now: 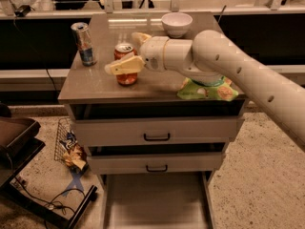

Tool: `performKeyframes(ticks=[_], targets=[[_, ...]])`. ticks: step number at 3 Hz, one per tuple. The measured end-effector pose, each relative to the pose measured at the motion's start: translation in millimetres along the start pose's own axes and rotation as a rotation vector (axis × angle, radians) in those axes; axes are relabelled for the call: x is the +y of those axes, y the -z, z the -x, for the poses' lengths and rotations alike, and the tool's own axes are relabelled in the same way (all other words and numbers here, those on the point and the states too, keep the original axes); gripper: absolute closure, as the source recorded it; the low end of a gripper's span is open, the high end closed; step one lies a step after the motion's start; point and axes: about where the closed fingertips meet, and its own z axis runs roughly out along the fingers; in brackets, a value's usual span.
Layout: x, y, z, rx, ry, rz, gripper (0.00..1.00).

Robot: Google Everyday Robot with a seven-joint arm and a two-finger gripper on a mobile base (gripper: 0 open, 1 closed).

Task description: Place coke can into bottom drawer

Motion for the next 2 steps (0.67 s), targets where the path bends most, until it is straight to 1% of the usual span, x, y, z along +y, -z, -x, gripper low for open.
performKeyframes(ticks=[2], targets=[[3.4, -4.6, 1.1, -0.003, 0.002, 0.007, 0.61]])
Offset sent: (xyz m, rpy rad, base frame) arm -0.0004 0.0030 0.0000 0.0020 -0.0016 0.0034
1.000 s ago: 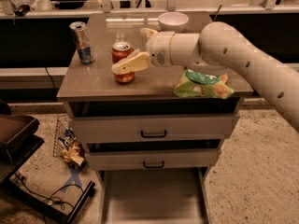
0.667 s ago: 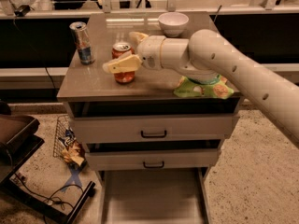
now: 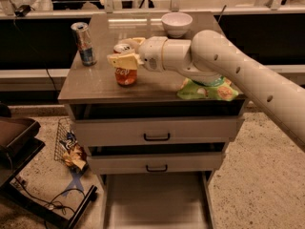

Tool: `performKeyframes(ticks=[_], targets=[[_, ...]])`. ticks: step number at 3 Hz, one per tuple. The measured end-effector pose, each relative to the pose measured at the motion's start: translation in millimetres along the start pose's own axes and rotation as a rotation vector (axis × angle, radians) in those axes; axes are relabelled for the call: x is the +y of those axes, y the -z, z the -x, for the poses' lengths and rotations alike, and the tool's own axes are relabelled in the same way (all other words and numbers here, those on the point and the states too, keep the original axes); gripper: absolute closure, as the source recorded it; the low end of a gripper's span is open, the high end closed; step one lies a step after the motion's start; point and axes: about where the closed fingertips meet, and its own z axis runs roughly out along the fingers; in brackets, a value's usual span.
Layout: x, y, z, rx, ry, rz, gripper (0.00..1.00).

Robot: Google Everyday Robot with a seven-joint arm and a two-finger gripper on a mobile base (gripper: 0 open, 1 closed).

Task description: Place coke can into bottom drawer

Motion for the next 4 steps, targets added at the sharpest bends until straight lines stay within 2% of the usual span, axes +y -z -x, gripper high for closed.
performKeyframes(ticks=[1, 2, 3, 4], targets=[[2, -2, 1, -0.001, 0.000, 0.005, 0.85], [3, -4, 1, -0.001, 0.001, 0.008, 1.00], [5, 11, 24, -0.019, 0.030, -0.008, 1.00], [31, 42, 59, -0.054, 0.084, -0.032, 1.00]])
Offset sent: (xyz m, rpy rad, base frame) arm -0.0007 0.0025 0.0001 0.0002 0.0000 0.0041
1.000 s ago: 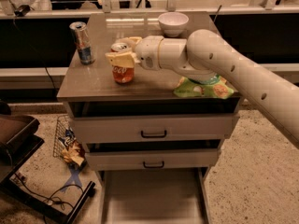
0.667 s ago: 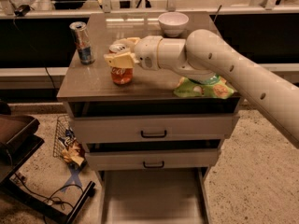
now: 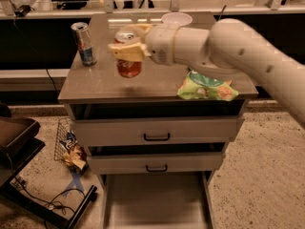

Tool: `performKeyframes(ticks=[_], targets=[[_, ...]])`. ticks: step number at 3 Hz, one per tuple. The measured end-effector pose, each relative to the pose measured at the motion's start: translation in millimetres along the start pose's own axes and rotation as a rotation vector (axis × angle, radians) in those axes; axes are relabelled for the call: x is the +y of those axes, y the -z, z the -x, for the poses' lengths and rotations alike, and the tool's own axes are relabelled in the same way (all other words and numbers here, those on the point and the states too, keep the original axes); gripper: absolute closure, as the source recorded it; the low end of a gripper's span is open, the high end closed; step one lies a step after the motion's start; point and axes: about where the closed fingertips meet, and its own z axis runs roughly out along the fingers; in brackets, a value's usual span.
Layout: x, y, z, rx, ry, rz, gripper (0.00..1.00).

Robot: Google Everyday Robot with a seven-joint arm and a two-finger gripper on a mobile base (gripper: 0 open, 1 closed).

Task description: Place coke can into bottom drawer

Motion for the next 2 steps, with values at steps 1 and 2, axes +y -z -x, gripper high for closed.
performKeyframes(ticks=[1, 2], targets=[[56, 26, 14, -0.026, 0.041, -0.003, 1.00], [103, 43, -14, -0.029, 0.045, -0.021, 1.00]])
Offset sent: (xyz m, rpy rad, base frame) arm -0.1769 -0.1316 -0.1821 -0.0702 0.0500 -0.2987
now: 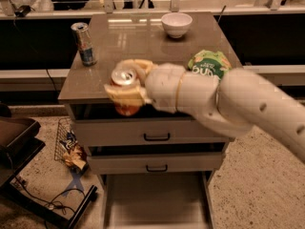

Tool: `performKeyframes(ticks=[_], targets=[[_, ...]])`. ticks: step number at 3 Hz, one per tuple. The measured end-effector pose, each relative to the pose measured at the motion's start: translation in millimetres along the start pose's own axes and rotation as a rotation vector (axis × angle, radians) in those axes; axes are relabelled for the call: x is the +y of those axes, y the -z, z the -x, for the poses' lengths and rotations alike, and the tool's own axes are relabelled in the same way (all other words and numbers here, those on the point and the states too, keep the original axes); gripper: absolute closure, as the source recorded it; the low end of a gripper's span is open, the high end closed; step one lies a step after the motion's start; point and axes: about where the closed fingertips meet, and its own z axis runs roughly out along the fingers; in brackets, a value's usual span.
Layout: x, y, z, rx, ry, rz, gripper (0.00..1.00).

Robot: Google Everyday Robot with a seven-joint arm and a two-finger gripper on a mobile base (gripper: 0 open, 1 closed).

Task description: Place coke can into bottom drawer

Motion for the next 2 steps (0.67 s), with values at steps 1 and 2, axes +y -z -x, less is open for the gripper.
performKeyframes(ticks=[1, 2], targets=[[22, 71, -108, 0.153, -0.070, -0.147, 1.00], [16, 125, -187, 0.283, -0.141, -0.216, 1.00]])
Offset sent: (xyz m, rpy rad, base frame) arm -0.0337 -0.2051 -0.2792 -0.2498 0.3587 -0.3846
